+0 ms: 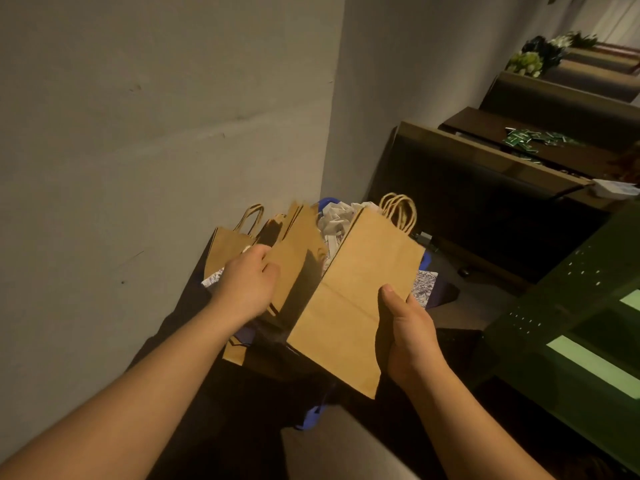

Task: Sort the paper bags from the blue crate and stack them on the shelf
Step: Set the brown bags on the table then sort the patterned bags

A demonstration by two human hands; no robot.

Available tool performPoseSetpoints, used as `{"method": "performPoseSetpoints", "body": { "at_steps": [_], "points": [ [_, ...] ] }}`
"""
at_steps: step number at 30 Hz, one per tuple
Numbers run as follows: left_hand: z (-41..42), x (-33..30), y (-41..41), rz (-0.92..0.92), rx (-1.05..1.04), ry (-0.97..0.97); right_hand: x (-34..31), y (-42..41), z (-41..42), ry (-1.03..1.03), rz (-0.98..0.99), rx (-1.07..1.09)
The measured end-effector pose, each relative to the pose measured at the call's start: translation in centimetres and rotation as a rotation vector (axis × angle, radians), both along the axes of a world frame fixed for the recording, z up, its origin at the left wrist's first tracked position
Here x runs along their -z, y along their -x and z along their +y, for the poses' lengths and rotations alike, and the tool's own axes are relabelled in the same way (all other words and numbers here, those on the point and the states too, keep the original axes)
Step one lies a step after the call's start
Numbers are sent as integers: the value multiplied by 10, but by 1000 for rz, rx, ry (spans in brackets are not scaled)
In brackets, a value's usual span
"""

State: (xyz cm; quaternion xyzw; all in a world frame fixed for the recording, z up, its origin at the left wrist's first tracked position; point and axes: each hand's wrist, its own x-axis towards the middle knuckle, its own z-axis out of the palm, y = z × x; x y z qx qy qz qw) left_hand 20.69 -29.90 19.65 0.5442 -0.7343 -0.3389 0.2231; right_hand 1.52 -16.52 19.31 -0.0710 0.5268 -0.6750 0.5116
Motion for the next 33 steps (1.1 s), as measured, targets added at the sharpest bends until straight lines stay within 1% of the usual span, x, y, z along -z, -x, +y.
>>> {"method": "performPoseSetpoints", "body": {
  "at_steps": [3,7,9,13,16,18,20,23,28,33],
  "points": [
    [22,-14,-4,260,6,-45,-3,0,-2,3,-40,0],
    [44,-12,1,580,48,-279,-4,2,-5,24,-44,17],
    [51,-6,5,636,57,-359,-4,1,-5,37,-15,36],
    [61,0,10,742,99,-497,-2,4,-1,51,164,60],
    [62,-4,11,740,49,-567,-1,6,2,53,269,23],
    [57,-6,12,721,88,-611,0,7,6,40,318,-20],
    [54,-10,18,717,130,-659,-1,5,10,27,331,-72],
    [56,-17,29,691,84,-691,1,-2,12,10,335,-153],
    [68,-7,40,536,157,-520,3,-4,14,12,264,-159],
    [70,-2,42,398,186,-422,6,-1,17,28,222,-172]
  ]
}}
